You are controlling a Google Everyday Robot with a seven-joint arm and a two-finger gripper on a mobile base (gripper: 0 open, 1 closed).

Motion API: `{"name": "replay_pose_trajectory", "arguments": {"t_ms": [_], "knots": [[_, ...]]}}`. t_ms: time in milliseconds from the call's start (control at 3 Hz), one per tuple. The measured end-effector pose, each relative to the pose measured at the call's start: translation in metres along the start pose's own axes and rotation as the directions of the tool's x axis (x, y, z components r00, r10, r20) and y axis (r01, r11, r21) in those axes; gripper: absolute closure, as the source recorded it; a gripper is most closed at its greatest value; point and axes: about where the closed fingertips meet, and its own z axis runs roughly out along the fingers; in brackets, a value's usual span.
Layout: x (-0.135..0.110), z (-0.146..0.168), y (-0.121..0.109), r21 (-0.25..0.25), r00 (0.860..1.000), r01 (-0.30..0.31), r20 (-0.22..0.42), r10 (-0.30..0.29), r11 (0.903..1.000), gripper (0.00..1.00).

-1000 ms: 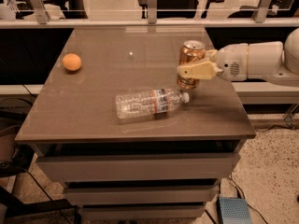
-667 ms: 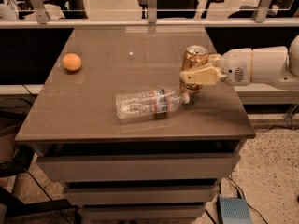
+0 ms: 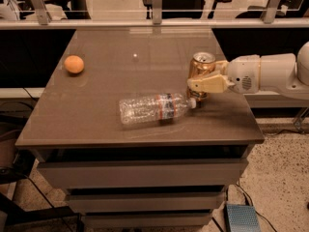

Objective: Move orange can near water bottle

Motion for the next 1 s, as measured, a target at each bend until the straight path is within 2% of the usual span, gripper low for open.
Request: {"name": "replay_pose_trajectory", "arguments": {"t_ms": [1000], "knots": [[0.015, 0.004, -0.005, -0.039, 0.998, 0.056, 0.010, -0.055, 0.9977, 1.00]]}}
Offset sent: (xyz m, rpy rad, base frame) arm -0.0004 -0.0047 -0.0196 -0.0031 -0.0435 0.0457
